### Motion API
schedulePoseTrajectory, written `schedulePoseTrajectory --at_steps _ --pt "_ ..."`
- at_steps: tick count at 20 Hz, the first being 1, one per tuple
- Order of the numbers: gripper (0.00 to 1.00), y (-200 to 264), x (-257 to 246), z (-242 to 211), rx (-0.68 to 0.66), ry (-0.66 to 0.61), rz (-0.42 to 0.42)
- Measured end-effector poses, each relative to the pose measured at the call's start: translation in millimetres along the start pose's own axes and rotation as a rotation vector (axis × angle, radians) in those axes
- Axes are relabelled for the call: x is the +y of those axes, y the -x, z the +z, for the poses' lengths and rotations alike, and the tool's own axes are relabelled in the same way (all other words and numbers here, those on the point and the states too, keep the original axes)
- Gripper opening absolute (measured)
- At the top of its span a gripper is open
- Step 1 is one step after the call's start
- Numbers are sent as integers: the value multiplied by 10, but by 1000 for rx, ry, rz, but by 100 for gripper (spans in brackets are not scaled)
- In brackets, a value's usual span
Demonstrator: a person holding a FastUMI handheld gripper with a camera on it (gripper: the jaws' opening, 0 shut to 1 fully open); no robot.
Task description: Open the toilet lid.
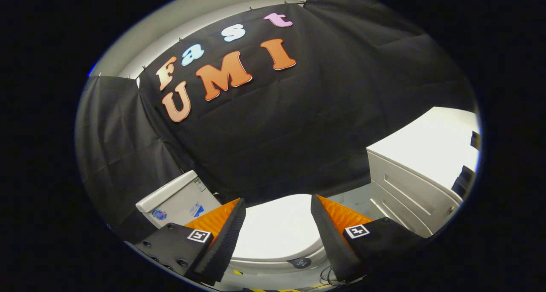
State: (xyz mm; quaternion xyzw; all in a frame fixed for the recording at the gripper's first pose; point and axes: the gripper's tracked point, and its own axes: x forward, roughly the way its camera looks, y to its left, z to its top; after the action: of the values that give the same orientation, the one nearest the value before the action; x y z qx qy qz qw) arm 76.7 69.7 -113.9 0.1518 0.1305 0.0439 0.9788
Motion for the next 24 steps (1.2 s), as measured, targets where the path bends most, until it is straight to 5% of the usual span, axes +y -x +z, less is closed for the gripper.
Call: schedulePoseTrajectory --at_steps 6,24 --pt "99 -64 -205 -913 107 -65 -14" --pt "99 -246 -996 -2025 314 -514 -152"
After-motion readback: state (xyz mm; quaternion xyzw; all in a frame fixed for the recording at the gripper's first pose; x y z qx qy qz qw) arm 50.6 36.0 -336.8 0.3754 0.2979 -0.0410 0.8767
